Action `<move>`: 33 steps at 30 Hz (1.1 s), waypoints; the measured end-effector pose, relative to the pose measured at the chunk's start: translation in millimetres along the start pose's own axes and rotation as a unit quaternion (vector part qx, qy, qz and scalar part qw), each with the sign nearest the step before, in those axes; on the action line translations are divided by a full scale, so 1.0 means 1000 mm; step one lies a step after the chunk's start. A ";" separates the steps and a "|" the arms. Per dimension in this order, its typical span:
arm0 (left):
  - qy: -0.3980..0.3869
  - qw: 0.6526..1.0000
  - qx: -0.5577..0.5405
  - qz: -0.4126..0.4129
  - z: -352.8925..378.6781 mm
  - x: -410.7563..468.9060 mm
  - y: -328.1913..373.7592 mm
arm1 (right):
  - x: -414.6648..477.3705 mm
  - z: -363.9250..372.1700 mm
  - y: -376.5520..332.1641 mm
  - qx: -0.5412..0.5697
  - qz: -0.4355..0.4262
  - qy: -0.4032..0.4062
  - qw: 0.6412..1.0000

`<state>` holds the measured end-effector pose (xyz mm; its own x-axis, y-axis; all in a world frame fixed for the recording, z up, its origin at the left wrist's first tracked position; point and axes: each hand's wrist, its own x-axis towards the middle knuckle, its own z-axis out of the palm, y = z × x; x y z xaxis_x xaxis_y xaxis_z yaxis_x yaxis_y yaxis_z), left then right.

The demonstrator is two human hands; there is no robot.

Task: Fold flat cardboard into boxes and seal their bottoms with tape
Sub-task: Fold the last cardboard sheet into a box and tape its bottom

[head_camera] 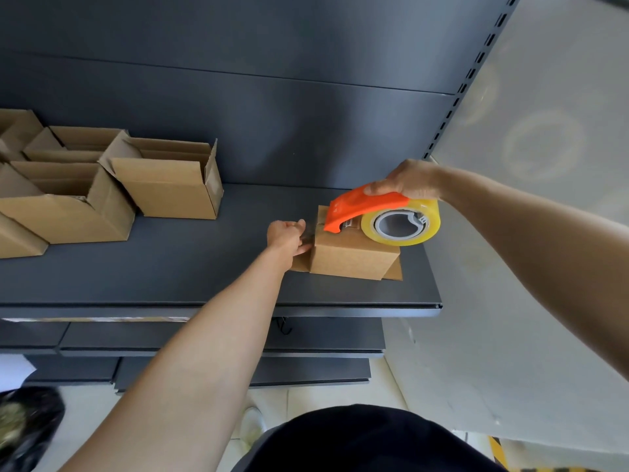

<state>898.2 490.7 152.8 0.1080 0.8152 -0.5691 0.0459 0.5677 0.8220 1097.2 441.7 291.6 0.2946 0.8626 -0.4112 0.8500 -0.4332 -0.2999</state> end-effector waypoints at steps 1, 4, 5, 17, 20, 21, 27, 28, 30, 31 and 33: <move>0.002 1.000 0.011 -0.003 0.001 0.000 -0.001 | 0.000 0.000 0.000 0.004 -0.001 -0.001 1.000; -0.007 0.999 0.026 -0.018 0.007 0.002 -0.005 | -0.001 0.002 0.003 0.025 -0.002 -0.002 1.000; -0.013 0.999 0.031 -0.020 0.009 0.002 -0.007 | -0.001 0.002 0.004 0.035 -0.002 -0.001 0.999; -0.024 0.994 0.074 -0.071 0.007 0.001 -0.011 | 0.004 0.002 -0.001 0.054 -0.002 -0.012 0.998; 0.034 0.992 0.118 0.009 0.011 0.000 -0.005 | 0.006 0.003 -0.002 0.057 -0.002 -0.010 0.998; 0.041 0.992 0.115 0.024 0.011 -0.001 -0.002 | 0.007 0.002 -0.002 0.057 -0.003 -0.009 0.998; -0.043 0.994 0.088 0.039 0.011 -0.007 0.008 | 0.007 0.001 -0.001 0.060 -0.001 -0.008 0.998; -0.052 0.993 0.099 0.045 0.012 -0.008 0.010 | 0.007 0.001 0.000 0.060 -0.001 -0.009 0.998; -0.050 0.989 0.120 0.073 0.015 -0.012 0.015 | 0.006 0.001 0.001 0.063 -0.004 -0.009 0.998; -0.042 0.986 0.131 0.091 0.018 -0.013 0.016 | 0.005 0.001 0.002 0.065 -0.006 -0.009 0.998; -0.037 0.984 0.137 0.106 0.021 -0.016 0.016 | 0.005 0.000 0.005 0.070 -0.006 -0.008 0.998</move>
<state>918.0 484.4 175.0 0.2154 0.8957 -0.3891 0.2801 0.3250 0.9033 1102.6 444.0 287.8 0.2772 0.8641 -0.4201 0.7841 -0.4561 -0.4209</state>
